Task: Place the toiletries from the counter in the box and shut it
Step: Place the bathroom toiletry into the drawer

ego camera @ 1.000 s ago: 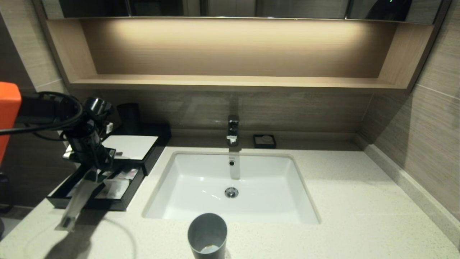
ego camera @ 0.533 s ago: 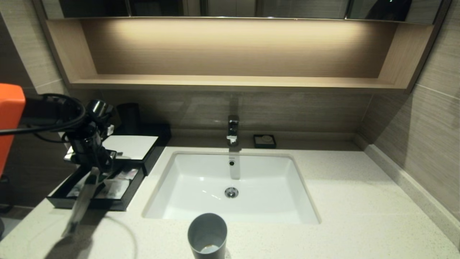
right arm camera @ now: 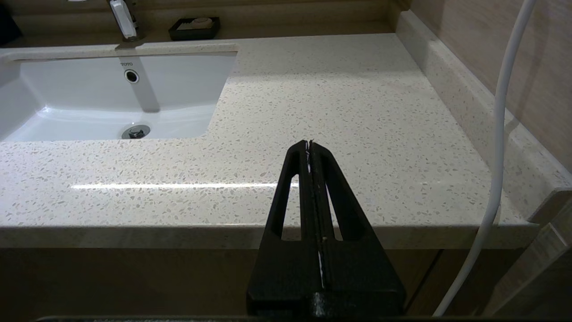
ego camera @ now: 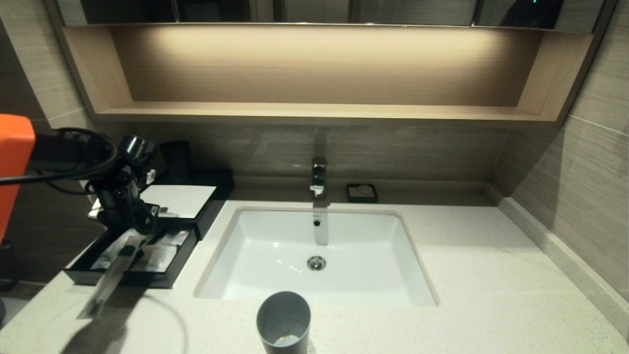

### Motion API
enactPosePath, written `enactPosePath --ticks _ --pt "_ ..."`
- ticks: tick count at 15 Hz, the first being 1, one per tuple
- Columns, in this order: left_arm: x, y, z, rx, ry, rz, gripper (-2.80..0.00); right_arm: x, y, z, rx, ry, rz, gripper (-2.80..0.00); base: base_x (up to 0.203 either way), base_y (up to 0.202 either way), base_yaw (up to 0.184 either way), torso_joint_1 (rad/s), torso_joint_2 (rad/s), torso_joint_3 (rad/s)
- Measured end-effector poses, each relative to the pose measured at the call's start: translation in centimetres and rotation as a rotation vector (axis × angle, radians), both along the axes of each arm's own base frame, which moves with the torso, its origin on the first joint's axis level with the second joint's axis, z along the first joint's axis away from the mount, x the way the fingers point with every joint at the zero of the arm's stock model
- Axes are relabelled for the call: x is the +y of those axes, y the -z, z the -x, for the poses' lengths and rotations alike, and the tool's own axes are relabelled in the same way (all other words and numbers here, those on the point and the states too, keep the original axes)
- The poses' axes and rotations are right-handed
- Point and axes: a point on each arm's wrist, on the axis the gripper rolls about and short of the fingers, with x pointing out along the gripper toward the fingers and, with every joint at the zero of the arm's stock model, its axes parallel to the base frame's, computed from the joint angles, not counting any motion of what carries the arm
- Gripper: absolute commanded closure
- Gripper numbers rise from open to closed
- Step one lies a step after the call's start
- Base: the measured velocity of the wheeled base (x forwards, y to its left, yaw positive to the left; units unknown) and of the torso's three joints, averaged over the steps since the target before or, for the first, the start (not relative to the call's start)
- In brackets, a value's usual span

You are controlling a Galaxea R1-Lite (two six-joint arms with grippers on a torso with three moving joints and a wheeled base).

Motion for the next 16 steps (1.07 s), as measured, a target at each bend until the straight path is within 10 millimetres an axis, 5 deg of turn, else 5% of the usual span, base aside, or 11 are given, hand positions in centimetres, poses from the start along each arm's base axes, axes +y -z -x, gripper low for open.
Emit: enactPosePath --ticks 5,6,11,16 --pt "-0.4 -3.4 2.2 -0.065 -0.013 0.016 -2.80 0.0 0.0 0.0 0.000 0.000 0.000 0.00 0.000 0.000 0.000 0.000 0.00 0.000" --pt "-0.5 -4.2 3.0 -0.084 -0.015 0.020 0.00 0.0 0.0 0.0 0.000 0.000 0.000 0.00 0.000 0.000 0.000 0.000 0.00 0.000" --pt "-1.2 -5.7 8.2 -0.064 -0.039 0.055 0.00 0.0 0.0 0.0 -0.001 0.000 0.000 0.00 0.000 0.000 0.000 0.000 0.00 0.000" --pt "-1.7 -3.9 13.0 0.034 -0.028 0.137 0.00 0.0 0.0 0.0 0.000 -0.001 0.000 0.00 0.000 0.000 0.000 0.000 0.00 0.000"
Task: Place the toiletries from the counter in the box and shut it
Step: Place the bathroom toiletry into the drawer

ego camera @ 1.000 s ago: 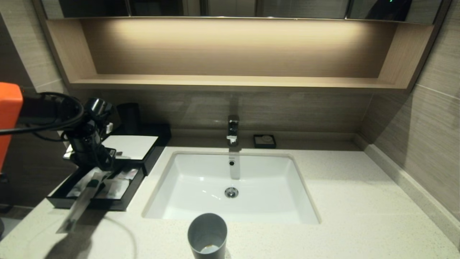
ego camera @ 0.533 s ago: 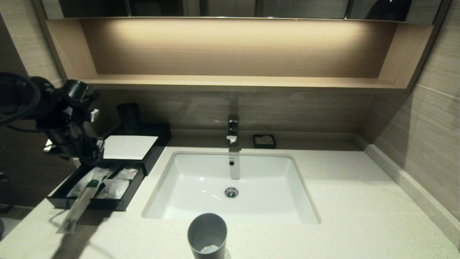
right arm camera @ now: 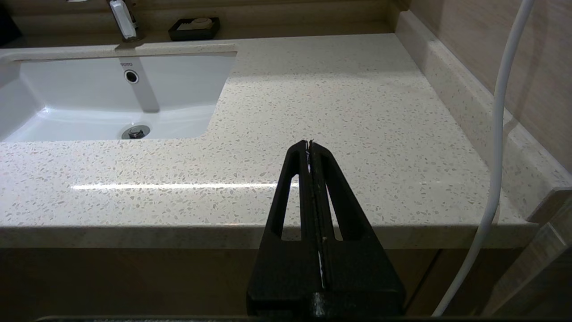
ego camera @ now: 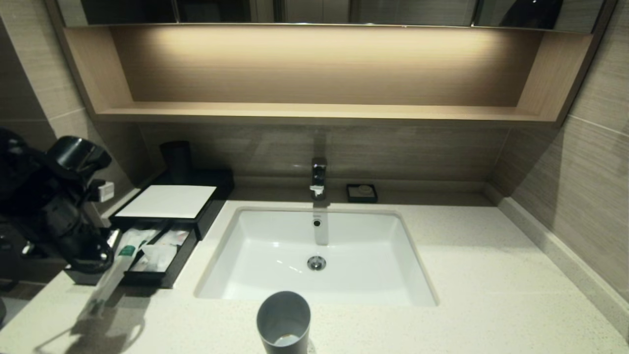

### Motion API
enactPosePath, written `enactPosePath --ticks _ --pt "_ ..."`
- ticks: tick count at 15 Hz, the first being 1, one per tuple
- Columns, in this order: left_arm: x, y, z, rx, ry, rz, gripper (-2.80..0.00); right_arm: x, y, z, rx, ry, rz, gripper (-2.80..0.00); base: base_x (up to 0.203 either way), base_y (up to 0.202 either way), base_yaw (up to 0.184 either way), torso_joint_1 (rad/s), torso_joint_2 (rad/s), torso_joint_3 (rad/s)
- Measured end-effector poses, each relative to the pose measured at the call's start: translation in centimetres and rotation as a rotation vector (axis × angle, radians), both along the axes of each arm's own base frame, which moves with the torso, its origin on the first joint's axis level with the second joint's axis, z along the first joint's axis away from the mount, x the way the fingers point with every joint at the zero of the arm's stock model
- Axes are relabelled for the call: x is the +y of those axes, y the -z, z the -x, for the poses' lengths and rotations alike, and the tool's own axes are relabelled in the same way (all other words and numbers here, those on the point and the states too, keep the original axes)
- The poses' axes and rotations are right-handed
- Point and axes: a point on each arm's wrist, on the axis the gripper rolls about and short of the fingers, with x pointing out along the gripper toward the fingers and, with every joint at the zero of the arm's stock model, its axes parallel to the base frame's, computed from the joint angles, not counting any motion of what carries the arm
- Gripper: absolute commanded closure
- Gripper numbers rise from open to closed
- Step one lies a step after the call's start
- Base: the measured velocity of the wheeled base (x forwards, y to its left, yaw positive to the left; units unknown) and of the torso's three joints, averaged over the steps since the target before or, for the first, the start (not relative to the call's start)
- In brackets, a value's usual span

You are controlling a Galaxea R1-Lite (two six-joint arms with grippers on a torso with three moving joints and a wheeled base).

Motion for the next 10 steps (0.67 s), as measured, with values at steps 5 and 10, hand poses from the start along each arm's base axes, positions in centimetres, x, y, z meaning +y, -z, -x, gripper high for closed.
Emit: enactPosePath --ticks 5,10 --pt "-0.5 1.0 3.5 0.037 0.014 0.099 0.00 0.0 0.0 0.0 0.000 0.000 0.001 0.00 0.000 0.000 0.000 0.000 0.00 0.000" --pt "-0.6 2.1 5.4 0.087 0.011 0.100 0.00 0.0 0.0 0.0 0.000 0.000 0.001 0.00 0.000 0.000 0.000 0.000 0.00 0.000"
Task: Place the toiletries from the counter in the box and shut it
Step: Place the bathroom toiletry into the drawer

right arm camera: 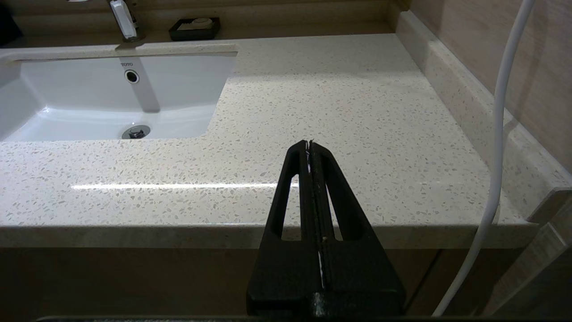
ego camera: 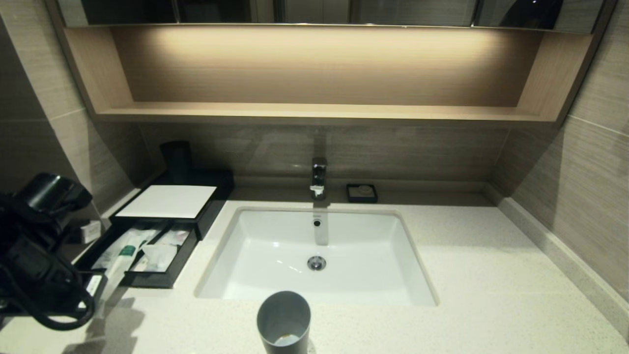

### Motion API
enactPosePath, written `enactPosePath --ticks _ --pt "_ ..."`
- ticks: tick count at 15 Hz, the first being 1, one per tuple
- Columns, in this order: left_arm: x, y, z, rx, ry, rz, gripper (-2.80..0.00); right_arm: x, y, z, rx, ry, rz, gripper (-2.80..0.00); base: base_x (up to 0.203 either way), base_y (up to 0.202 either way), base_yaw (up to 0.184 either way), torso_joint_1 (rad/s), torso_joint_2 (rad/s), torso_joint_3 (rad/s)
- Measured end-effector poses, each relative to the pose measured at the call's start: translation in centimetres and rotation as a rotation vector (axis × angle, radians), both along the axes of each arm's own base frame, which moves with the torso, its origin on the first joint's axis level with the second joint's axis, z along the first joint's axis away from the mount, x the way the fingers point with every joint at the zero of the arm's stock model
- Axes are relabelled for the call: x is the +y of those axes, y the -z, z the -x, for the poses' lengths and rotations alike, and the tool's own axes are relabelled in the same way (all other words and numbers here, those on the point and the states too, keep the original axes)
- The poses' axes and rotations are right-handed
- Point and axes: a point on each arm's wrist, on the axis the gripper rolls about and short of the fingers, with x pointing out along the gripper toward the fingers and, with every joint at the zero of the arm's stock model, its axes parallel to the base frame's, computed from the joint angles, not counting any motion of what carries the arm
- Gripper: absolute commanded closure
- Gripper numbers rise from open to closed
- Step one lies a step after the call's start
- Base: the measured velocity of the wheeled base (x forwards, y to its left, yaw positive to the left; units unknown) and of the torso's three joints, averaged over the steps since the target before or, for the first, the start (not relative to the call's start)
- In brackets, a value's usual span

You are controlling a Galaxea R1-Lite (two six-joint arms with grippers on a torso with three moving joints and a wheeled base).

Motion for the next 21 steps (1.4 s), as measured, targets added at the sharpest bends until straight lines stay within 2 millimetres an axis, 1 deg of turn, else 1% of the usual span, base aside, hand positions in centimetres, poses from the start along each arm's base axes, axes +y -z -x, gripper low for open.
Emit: enactPosePath --ticks 4,7,12,15,18,21 --pt "0.2 0.8 0.2 0.043 -0.009 0.000 0.00 0.0 0.0 0.0 0.000 0.000 0.000 0.00 0.000 0.000 0.000 0.000 0.00 0.000" --pt "0.3 1.8 0.4 0.086 -0.014 0.004 0.00 0.0 0.0 0.0 0.000 0.000 -0.001 0.00 0.000 0.000 0.000 0.000 0.00 0.000" --pt "0.2 2.8 1.3 0.133 -0.018 0.007 0.00 0.0 0.0 0.0 0.000 0.000 0.000 0.00 0.000 0.000 0.000 0.000 0.00 0.000" --pt "0.3 3.0 1.6 0.146 -0.023 0.009 0.00 0.0 0.0 0.0 0.000 0.001 0.000 0.00 0.000 0.000 0.000 0.000 0.00 0.000" --pt "0.5 3.4 1.6 0.158 -0.043 0.012 0.00 0.0 0.0 0.0 0.000 0.000 0.000 0.00 0.000 0.000 0.000 0.000 0.00 0.000" --pt "0.6 4.0 1.0 0.169 -0.046 0.017 0.00 0.0 0.0 0.0 0.000 0.000 0.000 0.00 0.000 0.000 0.000 0.000 0.00 0.000"
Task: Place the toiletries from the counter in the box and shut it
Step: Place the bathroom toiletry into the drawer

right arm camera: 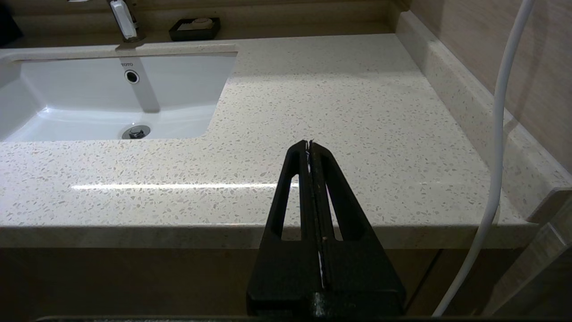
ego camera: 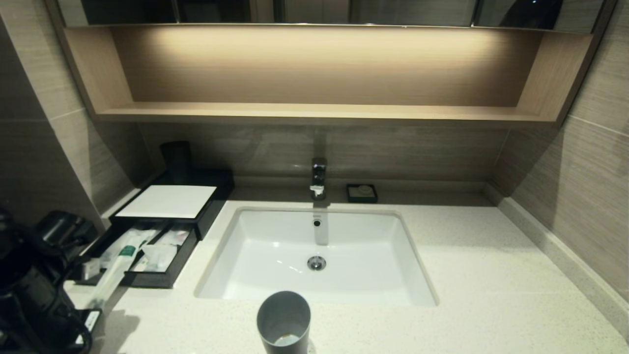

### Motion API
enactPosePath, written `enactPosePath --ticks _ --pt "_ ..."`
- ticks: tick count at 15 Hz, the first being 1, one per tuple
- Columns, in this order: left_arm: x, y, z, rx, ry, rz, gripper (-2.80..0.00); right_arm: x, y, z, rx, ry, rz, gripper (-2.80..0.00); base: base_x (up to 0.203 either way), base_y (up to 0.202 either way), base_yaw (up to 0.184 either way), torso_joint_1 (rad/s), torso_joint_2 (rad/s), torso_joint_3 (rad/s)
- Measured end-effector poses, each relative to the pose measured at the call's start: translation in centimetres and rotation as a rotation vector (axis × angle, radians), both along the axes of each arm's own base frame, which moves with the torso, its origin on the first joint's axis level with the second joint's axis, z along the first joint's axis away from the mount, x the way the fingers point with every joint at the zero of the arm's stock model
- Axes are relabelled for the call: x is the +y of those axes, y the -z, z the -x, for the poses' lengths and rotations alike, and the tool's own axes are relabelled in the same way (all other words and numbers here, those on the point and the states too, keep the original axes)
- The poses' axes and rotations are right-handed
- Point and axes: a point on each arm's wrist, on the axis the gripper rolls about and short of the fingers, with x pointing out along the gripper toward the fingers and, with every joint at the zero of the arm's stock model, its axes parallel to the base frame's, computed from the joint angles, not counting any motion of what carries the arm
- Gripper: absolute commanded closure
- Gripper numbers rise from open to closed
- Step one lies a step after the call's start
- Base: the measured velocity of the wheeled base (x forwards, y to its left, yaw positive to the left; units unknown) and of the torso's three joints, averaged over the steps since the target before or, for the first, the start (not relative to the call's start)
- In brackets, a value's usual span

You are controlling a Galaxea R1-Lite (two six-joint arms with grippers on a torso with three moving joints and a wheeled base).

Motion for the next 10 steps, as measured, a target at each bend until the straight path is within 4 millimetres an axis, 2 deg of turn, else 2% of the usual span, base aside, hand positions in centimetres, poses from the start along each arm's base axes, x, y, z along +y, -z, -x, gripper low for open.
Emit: enactPosePath --ticks 4,10 --pt "0.2 0.9 -1.6 -0.046 0.000 -0.002 0.00 0.0 0.0 0.0 0.000 0.000 0.000 0.00 0.000 0.000 0.000 0.000 0.00 0.000" --pt "0.3 1.7 -2.9 -0.066 -0.003 -0.011 0.00 0.0 0.0 0.0 0.000 0.000 0.000 0.00 0.000 0.000 0.000 0.000 0.00 0.000"
